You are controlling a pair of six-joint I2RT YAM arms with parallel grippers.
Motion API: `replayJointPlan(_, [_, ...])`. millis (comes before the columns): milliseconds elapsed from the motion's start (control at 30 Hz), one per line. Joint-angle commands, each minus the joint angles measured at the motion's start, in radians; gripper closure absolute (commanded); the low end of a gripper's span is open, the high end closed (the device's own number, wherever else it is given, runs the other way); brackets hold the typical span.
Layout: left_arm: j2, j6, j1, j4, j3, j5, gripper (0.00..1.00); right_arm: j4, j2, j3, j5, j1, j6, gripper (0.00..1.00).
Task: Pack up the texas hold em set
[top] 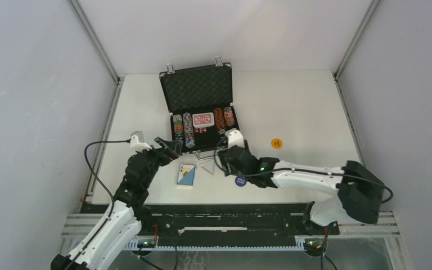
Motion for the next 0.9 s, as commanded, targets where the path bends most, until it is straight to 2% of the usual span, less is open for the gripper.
replayJointPlan(0, [-0.044, 0.002, -0.004, -0.125, -0.004, -0.195, 0.0, -0.04, 0.144, 0.168, 0.177, 0.095, 0.118, 0.25])
replayJointPlan(67, [-0.073, -0.009, -0.005, -0.179, 0.0, -0.246, 0.0, -0.103, 0.204, 0.217, 0.256, 0.097, 0.2, 0.22])
replayJointPlan(200, [-0.098, 0.006, -0.003, -0.173, -0.016, -0.237, 0.0, -0.205, 0.21, 0.215, 0.356, 0.036, 0.346, 0.3])
replayJointPlan(300, [-0.078, 0.011, -0.003, -0.143, -0.02, -0.207, 0.0, -0.193, 0.124, 0.137, 0.325, -0.026, 0.358, 0.38])
replayJointPlan(467, [-0.012, 0.015, -0.004, -0.096, -0.017, -0.162, 0.0, -0.187, 0.024, 0.014, 0.224, -0.139, 0.341, 0.39])
replayJointPlan(633, [0.016, 0.021, -0.004, -0.084, -0.014, -0.159, 0.0, -0.17, 0.019, -0.028, 0.166, -0.199, 0.338, 0.44])
replayJointPlan(867, [0.034, 0.024, -0.004, -0.079, -0.013, -0.166, 0.0, -0.125, 0.068, -0.032, 0.122, -0.225, 0.36, 0.45])
